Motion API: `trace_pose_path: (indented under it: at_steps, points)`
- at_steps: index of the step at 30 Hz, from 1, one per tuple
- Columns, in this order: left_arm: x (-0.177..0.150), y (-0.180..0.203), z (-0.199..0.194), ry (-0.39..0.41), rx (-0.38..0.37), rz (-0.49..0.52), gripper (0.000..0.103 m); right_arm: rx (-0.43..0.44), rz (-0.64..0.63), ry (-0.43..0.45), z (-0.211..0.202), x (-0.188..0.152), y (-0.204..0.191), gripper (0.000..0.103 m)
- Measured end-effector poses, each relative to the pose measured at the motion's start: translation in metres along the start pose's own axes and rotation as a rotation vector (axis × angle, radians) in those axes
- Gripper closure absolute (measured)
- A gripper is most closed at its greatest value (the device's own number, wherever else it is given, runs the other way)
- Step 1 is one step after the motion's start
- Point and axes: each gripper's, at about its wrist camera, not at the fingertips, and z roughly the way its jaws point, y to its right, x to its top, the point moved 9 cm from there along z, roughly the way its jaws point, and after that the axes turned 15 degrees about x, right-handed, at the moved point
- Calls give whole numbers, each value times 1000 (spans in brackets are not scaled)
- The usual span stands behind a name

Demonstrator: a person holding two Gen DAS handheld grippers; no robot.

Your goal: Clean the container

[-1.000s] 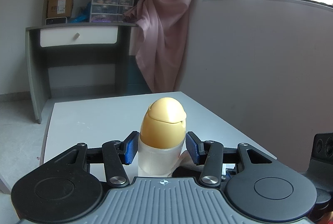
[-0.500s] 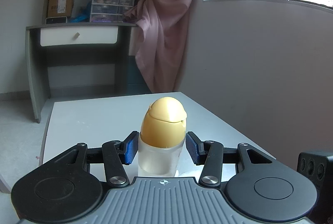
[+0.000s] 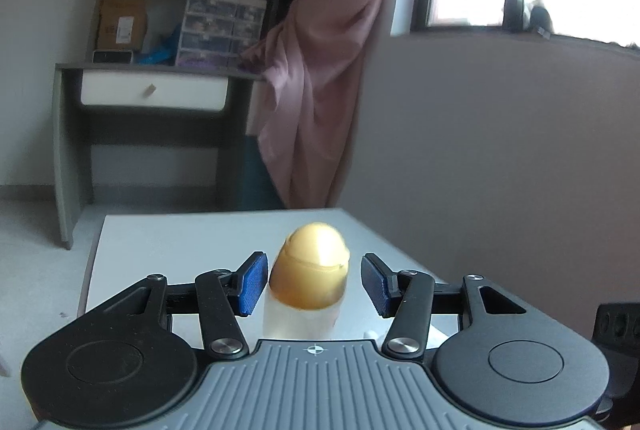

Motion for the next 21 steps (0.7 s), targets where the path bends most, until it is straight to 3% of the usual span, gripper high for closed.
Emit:
trace_pose_path:
  at_steps: [1,3,9,13,18,21]
  points:
    - [2,0,-4,20,2,-10,13,-1,-6,4,-2,0,-2,93]
    - [6,-1,-12,72,11,-24,0,-5,-17,12,-5,1,-5,93]
    - [1,6,-26,62,41,21,0,-52,-48,46,-16,12,-5,93]
    - [-7,0,-39,49,77,20,0,-118,-90,118,-39,33,-4,93]
    - [-17,-10,-56,29,184,13,0,-204,-139,211,-77,68,-4,93]
    - [-25,-15,-60,-1,260,43,0,-265,-192,203,-87,83,-5,93]
